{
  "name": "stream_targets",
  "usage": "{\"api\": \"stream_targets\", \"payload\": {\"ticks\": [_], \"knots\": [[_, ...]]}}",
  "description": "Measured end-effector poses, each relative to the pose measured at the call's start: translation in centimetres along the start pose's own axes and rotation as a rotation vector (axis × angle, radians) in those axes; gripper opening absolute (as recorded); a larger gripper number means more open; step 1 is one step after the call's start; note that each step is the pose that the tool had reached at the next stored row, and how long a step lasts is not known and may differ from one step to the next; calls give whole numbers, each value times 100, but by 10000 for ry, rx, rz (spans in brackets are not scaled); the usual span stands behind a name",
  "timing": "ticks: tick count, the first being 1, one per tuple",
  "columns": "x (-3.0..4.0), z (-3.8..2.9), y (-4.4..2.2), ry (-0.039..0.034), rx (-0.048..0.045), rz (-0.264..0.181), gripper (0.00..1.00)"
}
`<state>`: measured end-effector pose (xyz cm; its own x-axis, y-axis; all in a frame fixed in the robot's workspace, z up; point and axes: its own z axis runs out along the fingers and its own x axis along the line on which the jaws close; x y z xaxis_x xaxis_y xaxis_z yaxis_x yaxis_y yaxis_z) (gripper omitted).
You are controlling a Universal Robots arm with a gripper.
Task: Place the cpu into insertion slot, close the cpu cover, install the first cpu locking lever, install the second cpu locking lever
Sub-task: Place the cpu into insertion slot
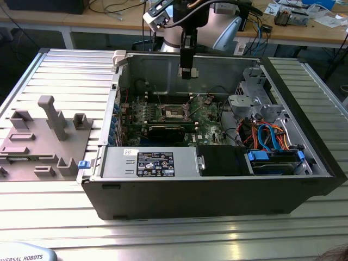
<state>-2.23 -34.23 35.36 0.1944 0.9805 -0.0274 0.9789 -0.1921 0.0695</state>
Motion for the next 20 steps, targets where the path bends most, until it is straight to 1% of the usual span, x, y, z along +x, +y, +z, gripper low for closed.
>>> {"api": "stream_targets", "payload": {"ticks": [20], "knots": [[0,0,0,-29,11,406,54]]}}
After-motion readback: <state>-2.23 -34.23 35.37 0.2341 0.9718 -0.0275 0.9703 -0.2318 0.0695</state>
